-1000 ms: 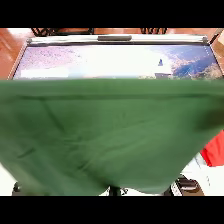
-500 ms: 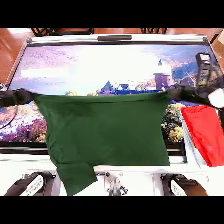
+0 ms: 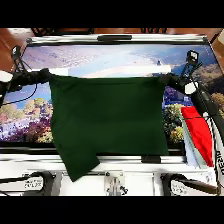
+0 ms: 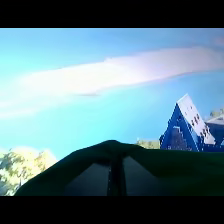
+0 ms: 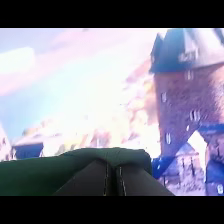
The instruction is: Fold the shirts.
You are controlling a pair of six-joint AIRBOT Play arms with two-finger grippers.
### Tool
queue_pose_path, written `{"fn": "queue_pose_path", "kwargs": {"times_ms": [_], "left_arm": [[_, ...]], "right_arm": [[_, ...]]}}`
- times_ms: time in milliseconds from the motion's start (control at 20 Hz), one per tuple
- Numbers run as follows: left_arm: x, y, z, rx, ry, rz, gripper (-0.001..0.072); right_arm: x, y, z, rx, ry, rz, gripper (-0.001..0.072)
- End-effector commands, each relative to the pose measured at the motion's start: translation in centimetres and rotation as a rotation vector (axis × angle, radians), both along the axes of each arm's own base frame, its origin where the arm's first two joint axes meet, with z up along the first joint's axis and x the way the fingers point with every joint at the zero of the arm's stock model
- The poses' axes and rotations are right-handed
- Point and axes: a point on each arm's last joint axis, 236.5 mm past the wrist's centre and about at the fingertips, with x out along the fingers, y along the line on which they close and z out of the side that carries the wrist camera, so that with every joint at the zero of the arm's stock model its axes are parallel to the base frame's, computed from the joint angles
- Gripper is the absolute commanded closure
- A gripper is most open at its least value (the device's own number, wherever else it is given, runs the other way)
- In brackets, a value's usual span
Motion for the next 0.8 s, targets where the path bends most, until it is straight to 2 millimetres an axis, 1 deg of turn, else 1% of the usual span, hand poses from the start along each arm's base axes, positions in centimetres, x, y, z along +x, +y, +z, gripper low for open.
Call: {"fn": "queue_pose_path", "kwargs": {"times_ms": [0,100,150,250,300,400,550,650,700,750], "left_arm": [[2.9,-1.1,-0.4,0.010,-0.051,0.013,0.0670],[2.8,-2.6,-2.5,0.006,-0.008,-0.019,0.0669],[2.8,-3.0,-3.1,0.006,0.003,-0.026,0.0670],[3.0,-2.9,-3.6,0.007,0.009,-0.022,0.0670],[3.0,-2.5,-3.7,0.007,0.010,-0.015,0.0670],[3.0,-2.0,-3.7,0.006,0.011,-0.006,0.0670],[2.5,-2.3,-4.8,0.005,0.047,-0.029,0.0670],[1.4,-3.2,-5.7,-0.009,0.101,-0.074,0.0670],[0.6,-3.6,-6.2,-0.006,0.135,-0.107,0.0670],[-0.8,-3.8,-7.1,0.019,0.189,-0.155,0.0670]], "right_arm": [[1.3,-1.0,-0.2,-0.021,-0.041,-0.034,0.0651],[0.7,-0.2,-3.2,0.001,0.046,-0.010,0.0651],[0.4,0.2,-4.8,0.021,0.094,-0.001,0.0650],[0.1,0.5,-7.0,0.041,0.149,0.000,0.0650],[0.1,0.5,-7.5,0.044,0.156,-0.003,0.0650],[0.2,0.4,-7.3,0.041,0.151,-0.006,0.0650],[0.2,0.4,-6.6,0.042,0.138,-0.005,0.0650],[0.0,0.6,-6.1,0.045,0.138,0.002,0.0650],[-0.2,0.8,-5.9,0.047,0.144,0.011,0.0650],[-0.6,1.0,-5.8,0.040,0.157,0.026,0.0650]]}}
